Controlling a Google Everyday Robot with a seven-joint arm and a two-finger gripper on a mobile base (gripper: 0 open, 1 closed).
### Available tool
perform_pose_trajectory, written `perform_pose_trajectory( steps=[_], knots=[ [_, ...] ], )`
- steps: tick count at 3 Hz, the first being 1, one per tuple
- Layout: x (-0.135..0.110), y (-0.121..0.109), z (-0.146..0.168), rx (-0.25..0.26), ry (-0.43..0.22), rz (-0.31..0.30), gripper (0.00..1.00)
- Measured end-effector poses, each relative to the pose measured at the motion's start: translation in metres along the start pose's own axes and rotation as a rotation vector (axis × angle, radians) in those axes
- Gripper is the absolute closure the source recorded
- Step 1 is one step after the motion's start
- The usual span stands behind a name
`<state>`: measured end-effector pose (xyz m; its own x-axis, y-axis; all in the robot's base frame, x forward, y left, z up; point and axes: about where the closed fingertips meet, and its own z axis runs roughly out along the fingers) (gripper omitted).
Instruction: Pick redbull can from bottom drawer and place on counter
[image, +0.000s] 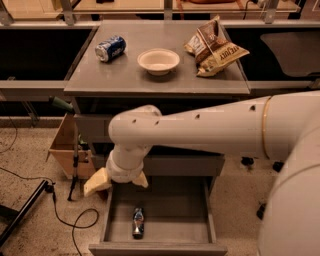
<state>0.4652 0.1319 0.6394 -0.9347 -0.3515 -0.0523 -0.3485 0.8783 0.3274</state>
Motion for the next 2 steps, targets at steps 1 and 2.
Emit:
perform_pose_trajectory(
  steps=[1, 2],
  knots=[
    [0.0065, -0.0041, 0.011, 0.0, -0.003, 0.081, 0.0],
    [0.0065, -0.0041, 0.0109, 0.0, -0.003, 0.081, 0.0]
  ],
)
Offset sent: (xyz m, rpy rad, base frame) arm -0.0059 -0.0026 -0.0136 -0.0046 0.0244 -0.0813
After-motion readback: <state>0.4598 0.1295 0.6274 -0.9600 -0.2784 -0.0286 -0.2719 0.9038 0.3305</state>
